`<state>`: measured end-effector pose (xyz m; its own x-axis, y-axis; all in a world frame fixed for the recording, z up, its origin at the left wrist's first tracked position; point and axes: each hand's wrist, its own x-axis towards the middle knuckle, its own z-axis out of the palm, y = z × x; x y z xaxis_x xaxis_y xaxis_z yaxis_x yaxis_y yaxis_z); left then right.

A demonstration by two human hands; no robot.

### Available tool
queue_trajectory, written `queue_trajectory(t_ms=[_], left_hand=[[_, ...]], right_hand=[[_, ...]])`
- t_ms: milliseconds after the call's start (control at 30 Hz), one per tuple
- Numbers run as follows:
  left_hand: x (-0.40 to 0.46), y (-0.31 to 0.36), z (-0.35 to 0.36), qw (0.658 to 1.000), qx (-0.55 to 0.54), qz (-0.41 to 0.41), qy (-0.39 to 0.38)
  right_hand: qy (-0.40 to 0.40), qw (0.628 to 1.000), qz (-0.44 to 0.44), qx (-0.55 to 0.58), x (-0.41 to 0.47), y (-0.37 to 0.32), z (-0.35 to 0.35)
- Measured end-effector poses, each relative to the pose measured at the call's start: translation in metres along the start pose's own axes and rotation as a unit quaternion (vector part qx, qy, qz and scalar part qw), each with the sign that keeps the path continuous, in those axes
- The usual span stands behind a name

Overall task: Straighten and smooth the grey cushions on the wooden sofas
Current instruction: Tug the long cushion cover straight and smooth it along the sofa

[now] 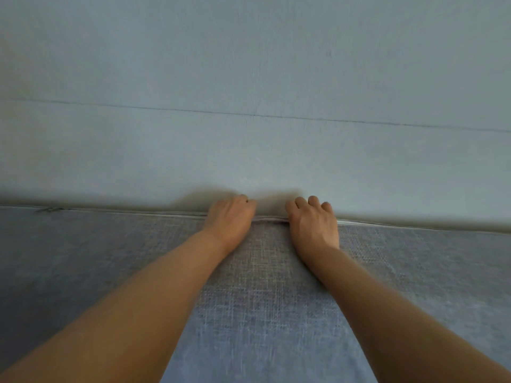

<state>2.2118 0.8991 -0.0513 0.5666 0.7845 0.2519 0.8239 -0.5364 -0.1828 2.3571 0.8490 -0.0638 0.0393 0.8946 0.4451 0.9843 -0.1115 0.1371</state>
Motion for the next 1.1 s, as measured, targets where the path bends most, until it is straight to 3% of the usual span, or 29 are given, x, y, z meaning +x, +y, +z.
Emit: queue_trajectory(t_ms=[200,333,500,633,800,967,1100], left_hand=[[0.000,0.002,0.001,1.000,0.006,-0.007,0.004],[-0.017,0.003,-0.007,0.999,-0.016,-0.034,0.004],[-0.057,0.012,-0.026,0.999,-0.040,-0.013,-0.015],[-0.100,0.024,-0.041,0.985,-0.103,-0.037,-0.137],[-0.135,0.022,-0.041,0.960,-0.147,-0.023,-0.239],[-0.145,0.026,-0.051,0.956,-0.119,-0.011,-0.268],[-0.164,0.033,-0.058,0.967,-0.065,0.013,-0.247]], right_hand=[[0.042,0.999,-0.018,0.029,0.000,-0.003,0.006],[0.045,0.998,0.018,0.027,-0.009,-0.002,-0.001],[-0.054,0.997,0.039,0.043,-0.023,-0.003,-0.016],[-0.076,0.989,0.069,0.102,-0.035,-0.001,-0.032],[-0.149,0.981,0.031,0.122,-0.078,-0.004,-0.056],[-0.275,0.949,-0.025,0.155,-0.145,-0.013,-0.086],[-0.270,0.959,-0.060,0.067,-0.176,-0.028,-0.102]])
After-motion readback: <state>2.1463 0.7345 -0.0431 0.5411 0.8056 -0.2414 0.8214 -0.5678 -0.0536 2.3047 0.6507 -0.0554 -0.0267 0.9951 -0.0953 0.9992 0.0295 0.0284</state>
